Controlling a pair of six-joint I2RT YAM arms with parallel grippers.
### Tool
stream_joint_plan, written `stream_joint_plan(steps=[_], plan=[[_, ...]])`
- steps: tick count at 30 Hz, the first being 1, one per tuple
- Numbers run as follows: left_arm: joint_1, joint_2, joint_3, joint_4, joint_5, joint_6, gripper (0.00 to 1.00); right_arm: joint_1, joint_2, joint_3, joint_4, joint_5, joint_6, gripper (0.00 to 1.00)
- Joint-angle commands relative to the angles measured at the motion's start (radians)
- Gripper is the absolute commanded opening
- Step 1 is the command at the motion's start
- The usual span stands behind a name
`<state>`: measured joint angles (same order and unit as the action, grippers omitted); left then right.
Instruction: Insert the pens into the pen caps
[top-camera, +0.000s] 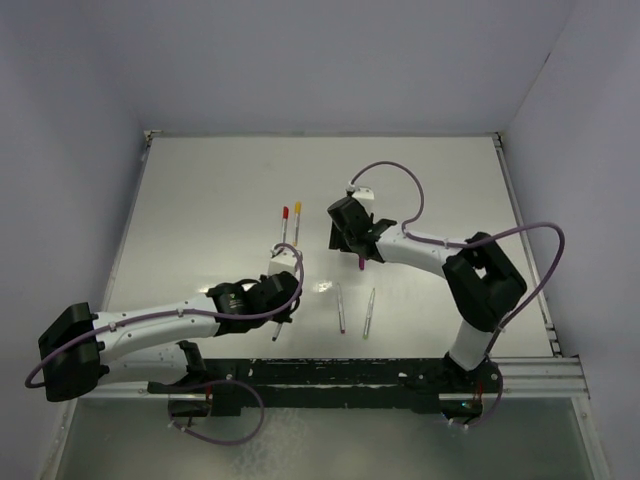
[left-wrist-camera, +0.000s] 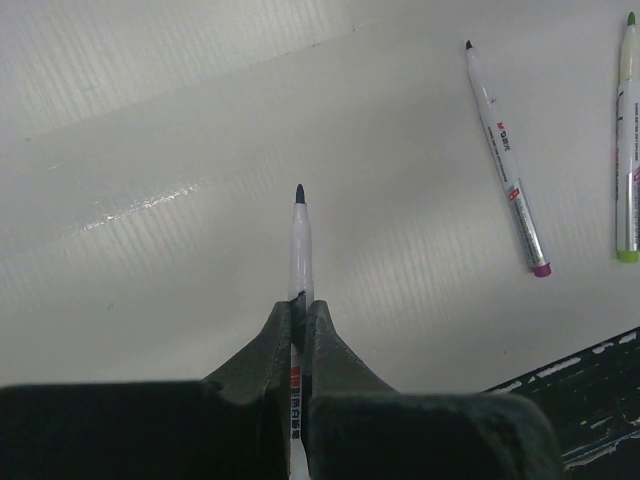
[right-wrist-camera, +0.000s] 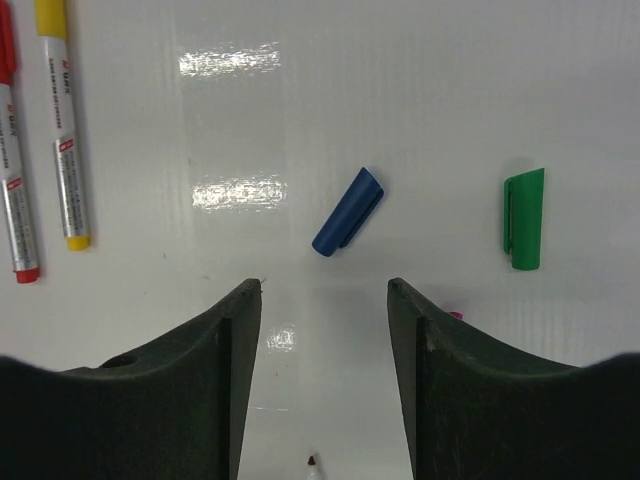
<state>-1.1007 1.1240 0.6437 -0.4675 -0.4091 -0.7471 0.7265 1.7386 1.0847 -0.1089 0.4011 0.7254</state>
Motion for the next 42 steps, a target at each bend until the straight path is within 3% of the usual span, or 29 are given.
stream_joint_plan(steps=[1,33,38,42], plan=[[-0.004,-0.02,0.001,0.059,0.022,0.023,0.0,-0.012,0.028,0.057,-0.017,0.035,0.034,0.56],[-0.004,0.048,-0.002,0.126,0.027,0.069,0.0,-0.056,0.211,0.158,-0.034,-0.052,0.081,0.56],[-0.003,0.039,-0.004,0.133,0.026,0.069,0.0,-0.055,0.225,0.147,-0.076,-0.002,0.089,0.53],[-0.004,0.035,-0.004,0.138,0.023,0.069,0.0,-0.052,0.255,0.154,-0.133,0.023,0.082,0.45]])
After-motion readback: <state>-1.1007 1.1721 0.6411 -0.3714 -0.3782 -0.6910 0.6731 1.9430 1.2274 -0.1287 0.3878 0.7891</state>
